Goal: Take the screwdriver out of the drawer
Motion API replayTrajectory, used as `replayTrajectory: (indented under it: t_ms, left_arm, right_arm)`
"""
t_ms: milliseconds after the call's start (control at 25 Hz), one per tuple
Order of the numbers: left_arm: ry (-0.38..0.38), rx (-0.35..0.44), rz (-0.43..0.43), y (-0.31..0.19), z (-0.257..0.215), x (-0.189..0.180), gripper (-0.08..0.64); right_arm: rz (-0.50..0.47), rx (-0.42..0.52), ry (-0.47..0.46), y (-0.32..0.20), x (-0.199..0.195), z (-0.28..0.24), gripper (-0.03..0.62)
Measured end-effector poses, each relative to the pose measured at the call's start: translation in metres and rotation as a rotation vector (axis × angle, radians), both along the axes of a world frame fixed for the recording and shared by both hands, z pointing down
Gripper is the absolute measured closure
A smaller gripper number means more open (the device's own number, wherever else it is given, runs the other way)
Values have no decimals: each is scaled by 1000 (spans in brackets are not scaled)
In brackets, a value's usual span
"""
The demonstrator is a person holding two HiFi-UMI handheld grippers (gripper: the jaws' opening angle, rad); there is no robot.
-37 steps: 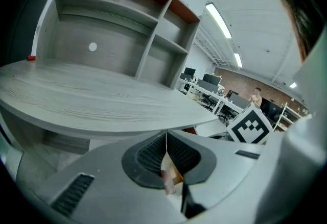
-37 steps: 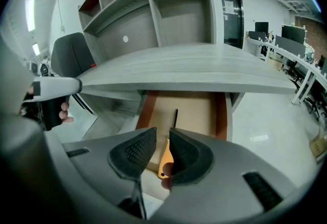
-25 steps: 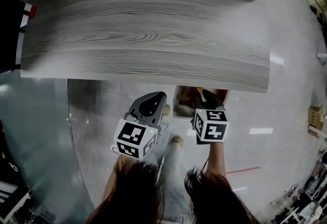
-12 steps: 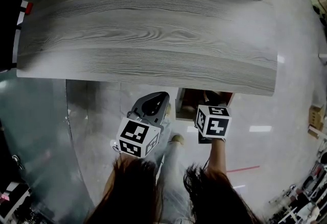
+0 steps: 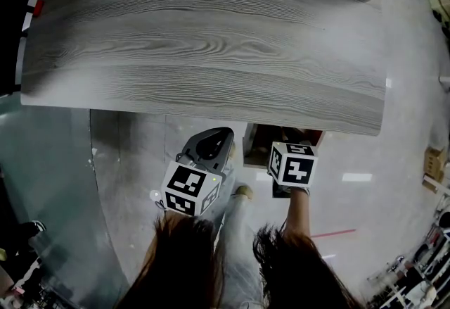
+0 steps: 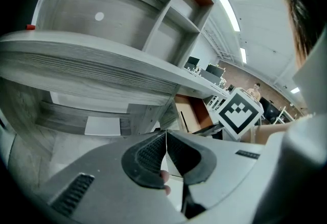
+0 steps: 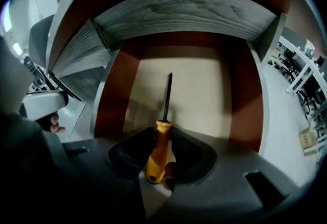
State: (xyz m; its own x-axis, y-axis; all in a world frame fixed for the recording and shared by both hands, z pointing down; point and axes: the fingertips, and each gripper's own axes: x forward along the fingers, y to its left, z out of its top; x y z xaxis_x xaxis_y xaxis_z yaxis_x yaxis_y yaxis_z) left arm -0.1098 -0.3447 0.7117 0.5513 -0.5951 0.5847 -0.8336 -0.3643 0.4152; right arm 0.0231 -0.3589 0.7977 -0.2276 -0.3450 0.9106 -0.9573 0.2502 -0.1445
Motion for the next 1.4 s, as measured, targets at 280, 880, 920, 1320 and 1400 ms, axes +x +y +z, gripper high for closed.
replayTrajectory:
  t_ms: [280,880,920,1320,1400]
  left_arm:
    - [5,-18,-9,1,1,-1,541]
    - [12,-4,3,3,-5,10,541]
    - [11,-1,4,3,-5,10,541]
    - [7,11,10,9,-16,20,541]
    - [8,12,13,11,-18,22,541]
  right_arm:
    - [55,-44,29,-2,3,4,480]
    - [101,-44,-58,1,5,-11,506]
    - [102,-42,-62,1,5,-13,506]
    - [143,-36,-136,0,12,-40,506]
    - [154,-40,-156,0,12,-45,506]
